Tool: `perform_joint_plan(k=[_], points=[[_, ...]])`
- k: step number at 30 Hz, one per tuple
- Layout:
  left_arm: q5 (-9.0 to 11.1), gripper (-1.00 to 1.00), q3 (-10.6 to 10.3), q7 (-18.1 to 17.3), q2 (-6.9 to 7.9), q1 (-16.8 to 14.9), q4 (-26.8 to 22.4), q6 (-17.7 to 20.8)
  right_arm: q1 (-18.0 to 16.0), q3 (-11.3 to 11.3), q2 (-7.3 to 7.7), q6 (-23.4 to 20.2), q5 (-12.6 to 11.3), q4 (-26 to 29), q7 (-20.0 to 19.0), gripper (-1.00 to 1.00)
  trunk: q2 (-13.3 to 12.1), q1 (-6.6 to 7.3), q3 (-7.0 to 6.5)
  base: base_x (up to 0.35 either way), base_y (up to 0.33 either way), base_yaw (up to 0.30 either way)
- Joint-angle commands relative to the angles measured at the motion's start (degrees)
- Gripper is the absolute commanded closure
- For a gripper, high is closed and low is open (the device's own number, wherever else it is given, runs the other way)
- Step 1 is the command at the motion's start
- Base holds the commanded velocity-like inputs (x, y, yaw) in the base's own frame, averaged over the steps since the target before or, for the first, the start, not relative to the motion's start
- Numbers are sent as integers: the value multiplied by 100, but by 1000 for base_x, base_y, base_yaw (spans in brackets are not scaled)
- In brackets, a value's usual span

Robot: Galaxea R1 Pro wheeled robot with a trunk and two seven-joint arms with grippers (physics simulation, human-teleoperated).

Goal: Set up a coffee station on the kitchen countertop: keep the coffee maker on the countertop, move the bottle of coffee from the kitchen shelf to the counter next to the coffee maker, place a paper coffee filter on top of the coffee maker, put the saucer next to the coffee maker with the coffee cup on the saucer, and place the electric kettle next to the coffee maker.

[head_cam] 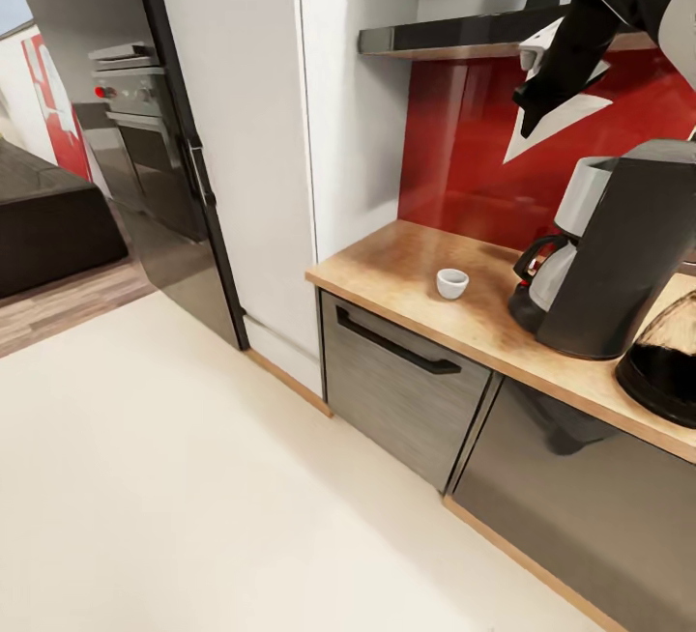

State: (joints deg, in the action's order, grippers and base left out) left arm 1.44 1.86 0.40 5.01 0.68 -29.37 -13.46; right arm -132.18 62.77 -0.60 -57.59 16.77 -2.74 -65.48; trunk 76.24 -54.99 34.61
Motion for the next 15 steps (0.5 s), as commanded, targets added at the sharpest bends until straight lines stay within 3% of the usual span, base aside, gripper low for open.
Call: perform_joint_plan(k=[1,5,8,15], points=[[15,-100,-2,4,0,2,-8,-7,-7,18,-7,-32,43,-9,-37,100,2,0,5,0,0,-9],[15,-100,0,4,0,2,-7,-7,-12,535,-32,-33,43,-8,-27,100,2,0,5,0,0,-4],[15,-100,0,4,0,2,-7,-7,-29,766,-41,-33,43,-7,-25,100,2,0,5,0,0,-1],[15,-100,0,4,0,2,-7,-7,-147,881,-45,-33,47,-7,-12,100,2,0,5,0,0,0]])
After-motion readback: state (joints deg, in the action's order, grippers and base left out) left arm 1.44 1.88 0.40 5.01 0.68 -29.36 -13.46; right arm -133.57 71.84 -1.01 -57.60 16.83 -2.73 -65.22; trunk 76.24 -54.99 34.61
